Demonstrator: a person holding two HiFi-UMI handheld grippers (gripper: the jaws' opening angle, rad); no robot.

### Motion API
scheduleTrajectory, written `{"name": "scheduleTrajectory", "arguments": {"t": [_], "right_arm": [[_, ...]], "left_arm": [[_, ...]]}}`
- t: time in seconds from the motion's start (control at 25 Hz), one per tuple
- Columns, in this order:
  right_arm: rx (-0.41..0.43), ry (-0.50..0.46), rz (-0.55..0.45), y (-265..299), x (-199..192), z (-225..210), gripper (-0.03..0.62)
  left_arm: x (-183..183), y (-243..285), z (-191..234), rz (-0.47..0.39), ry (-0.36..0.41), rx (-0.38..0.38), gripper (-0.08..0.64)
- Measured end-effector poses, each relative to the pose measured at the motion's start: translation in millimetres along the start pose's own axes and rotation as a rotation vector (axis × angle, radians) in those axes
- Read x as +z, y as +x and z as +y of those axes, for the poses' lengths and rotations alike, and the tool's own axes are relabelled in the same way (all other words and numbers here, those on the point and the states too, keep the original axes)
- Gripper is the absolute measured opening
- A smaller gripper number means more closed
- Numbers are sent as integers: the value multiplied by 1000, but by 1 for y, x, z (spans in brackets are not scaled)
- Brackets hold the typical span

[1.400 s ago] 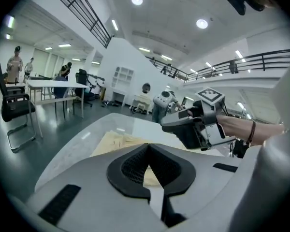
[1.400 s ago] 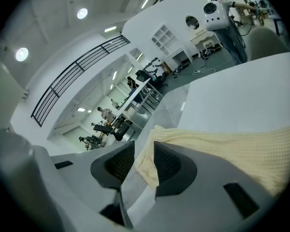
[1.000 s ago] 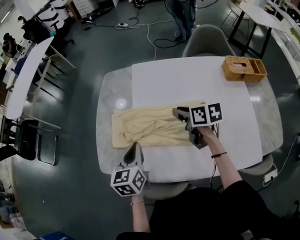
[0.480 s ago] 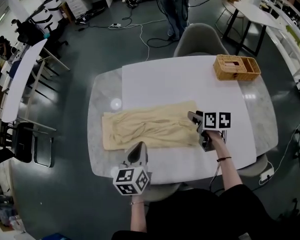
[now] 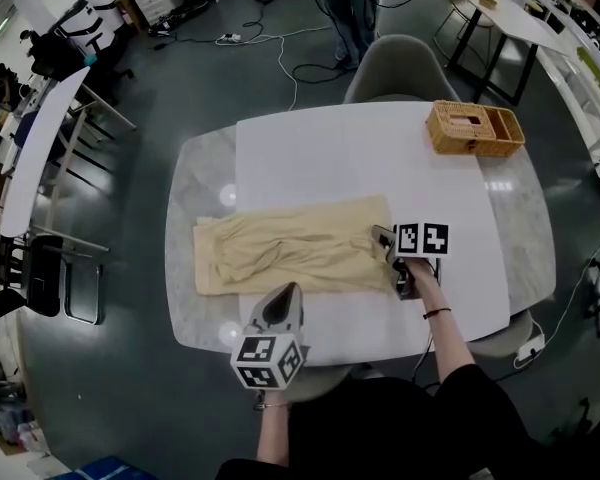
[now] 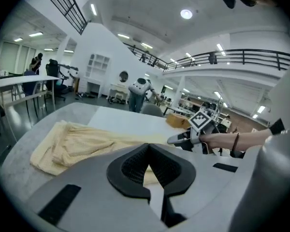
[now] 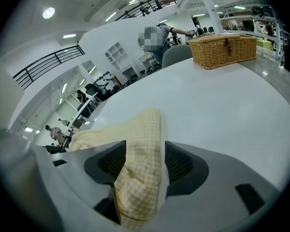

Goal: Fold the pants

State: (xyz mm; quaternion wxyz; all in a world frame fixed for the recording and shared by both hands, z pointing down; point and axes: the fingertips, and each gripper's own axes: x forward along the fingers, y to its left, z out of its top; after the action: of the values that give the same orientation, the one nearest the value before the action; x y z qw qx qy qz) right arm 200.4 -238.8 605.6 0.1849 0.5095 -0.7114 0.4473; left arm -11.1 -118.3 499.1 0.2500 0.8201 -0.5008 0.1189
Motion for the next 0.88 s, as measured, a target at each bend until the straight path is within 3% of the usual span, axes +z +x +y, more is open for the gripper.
{"name": "scheduleTrajectory", "arguments": {"t": [0.32, 0.64, 0.88], "right_arm": [[-38, 11, 56, 13, -11, -2, 207], [-15, 38, 69, 15, -13, 0, 39], [34, 46, 48, 6, -4, 12, 26]], "left_arm": [[-5, 0, -2, 15, 1, 14, 14], [-10, -7, 6, 13, -12, 44, 14], [-9, -18, 18, -5, -13, 76, 14]]}}
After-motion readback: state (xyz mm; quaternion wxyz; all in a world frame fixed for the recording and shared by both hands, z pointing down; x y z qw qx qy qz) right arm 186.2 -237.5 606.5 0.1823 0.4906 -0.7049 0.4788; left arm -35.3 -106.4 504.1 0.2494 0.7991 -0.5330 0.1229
